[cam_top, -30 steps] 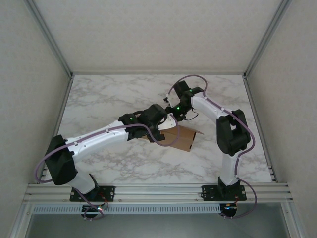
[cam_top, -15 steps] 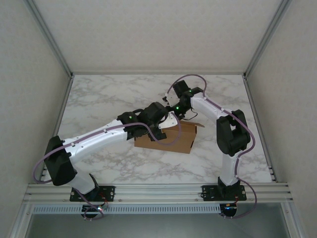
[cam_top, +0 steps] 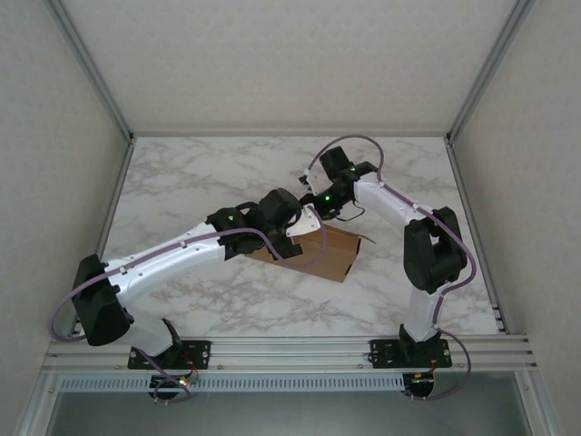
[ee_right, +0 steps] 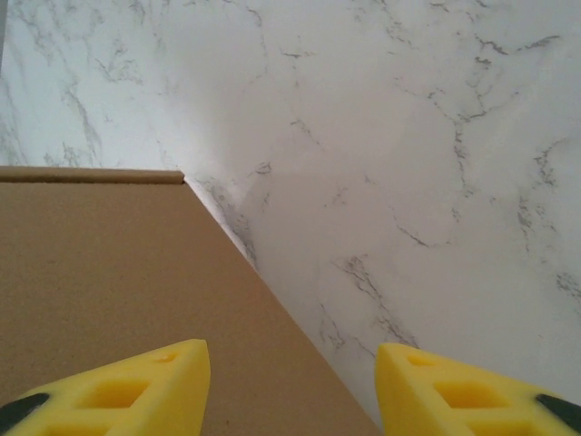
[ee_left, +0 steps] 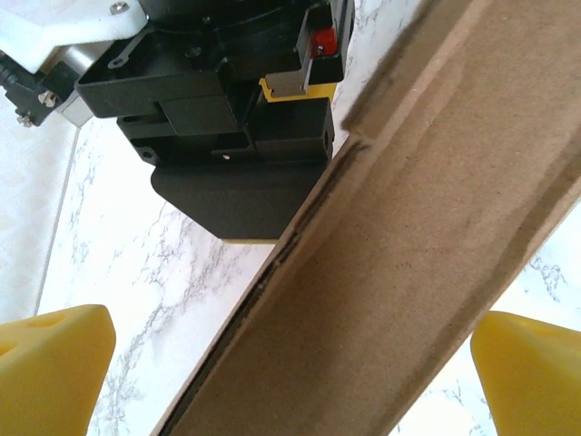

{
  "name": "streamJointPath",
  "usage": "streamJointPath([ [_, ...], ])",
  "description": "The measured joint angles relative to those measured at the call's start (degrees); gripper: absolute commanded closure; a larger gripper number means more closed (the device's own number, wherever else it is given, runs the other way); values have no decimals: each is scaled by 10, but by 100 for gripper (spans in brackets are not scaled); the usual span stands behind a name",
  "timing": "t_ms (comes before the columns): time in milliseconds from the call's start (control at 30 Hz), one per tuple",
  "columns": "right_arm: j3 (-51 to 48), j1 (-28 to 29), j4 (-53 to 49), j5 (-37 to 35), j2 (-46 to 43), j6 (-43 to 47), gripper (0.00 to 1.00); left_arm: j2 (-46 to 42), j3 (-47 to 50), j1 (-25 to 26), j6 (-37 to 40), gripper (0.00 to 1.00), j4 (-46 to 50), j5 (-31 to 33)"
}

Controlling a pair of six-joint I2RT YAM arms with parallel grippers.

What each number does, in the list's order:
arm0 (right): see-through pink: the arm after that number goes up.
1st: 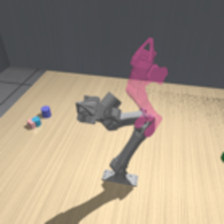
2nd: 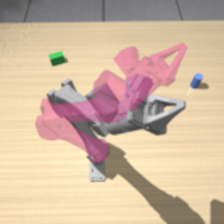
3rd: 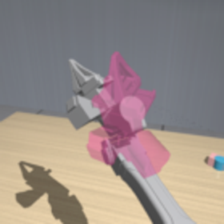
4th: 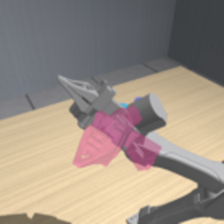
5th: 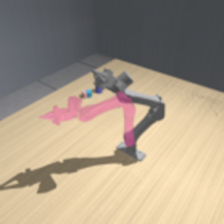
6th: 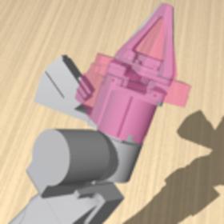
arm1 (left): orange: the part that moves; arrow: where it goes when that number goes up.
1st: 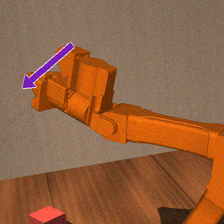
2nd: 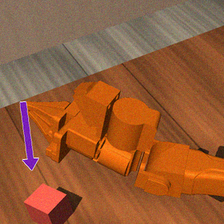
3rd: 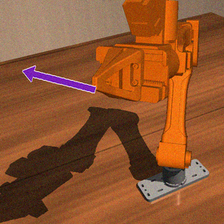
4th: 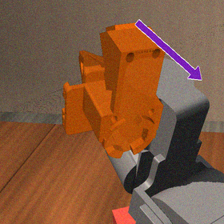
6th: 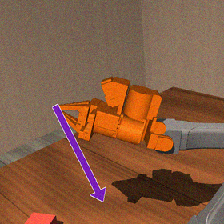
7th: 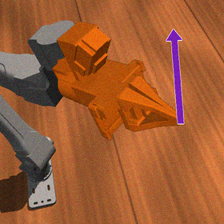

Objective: Fold the paper box

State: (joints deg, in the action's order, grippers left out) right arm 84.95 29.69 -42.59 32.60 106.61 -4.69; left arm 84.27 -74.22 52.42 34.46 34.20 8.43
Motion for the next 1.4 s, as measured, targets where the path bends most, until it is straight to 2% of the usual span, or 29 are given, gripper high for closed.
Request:
streamJointPath([
  [600,0,17,-18,-2,0,3,48,0,-26,0,9,0,60,-51],
  [867,15,17,-22,-33,-2,0,46,-7,-45,0,3,0,42,-47],
  [1100,22,12,-20,-51,-21,-10,47,-66,-45,0,-25,0,2,-48],
  [1233,21,9,-17,-78,-44,-22,54,-101,-42,-4,-70,0,-53,-28],
  [1333,7,4,-3,-122,-92,-39,69,-124,-30,-15,-139,0,-100,16],
  [1367,-2,1,3,-136,-111,-46,78,-129,-29,-20,-166,0,-108,31],
  [1400,-16,-3,11,-151,-140,-55,90,-131,-29,-26,-199,0,-117,44],
])
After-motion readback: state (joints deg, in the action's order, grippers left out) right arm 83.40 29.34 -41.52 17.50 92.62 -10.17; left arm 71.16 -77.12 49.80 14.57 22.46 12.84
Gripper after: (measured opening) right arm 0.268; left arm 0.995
